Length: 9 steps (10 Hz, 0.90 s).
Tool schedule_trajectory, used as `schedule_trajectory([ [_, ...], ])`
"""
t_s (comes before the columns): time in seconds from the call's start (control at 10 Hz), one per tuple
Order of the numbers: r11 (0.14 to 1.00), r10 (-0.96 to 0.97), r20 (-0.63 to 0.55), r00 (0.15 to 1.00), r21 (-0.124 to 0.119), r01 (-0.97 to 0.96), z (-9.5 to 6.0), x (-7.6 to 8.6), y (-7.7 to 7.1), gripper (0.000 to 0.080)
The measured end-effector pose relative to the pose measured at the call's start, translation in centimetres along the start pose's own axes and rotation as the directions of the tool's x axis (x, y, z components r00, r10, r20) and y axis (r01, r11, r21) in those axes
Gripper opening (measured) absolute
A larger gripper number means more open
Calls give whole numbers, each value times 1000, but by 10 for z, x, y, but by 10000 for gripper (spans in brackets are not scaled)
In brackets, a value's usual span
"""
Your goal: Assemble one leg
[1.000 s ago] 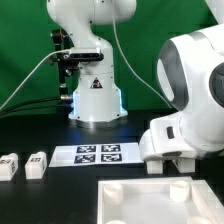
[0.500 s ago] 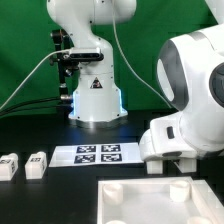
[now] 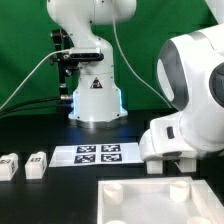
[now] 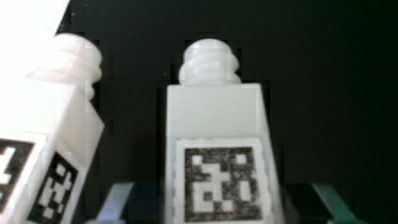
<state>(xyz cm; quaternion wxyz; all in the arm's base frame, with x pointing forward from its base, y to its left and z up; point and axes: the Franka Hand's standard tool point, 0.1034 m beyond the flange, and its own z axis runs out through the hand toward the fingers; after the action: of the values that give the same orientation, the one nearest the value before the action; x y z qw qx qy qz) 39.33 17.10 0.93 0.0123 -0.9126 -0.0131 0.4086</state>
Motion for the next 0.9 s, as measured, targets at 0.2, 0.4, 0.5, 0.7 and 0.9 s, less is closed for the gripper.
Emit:
schedule_trajectory([
  [0.2,1000,0,0,1000,0,0,0,0,0,290],
  [0.4,1000,-11,-12,1000,-5,11,-14,1,1,290],
  [0.5,998,-65,-31,997,-1,65,-38,-1,8,290],
  [0.7,993,-109,-195,975,15,114,-105,7,26,290],
  [0.9,990,-124,-427,896,2,138,-151,-6,46,290],
])
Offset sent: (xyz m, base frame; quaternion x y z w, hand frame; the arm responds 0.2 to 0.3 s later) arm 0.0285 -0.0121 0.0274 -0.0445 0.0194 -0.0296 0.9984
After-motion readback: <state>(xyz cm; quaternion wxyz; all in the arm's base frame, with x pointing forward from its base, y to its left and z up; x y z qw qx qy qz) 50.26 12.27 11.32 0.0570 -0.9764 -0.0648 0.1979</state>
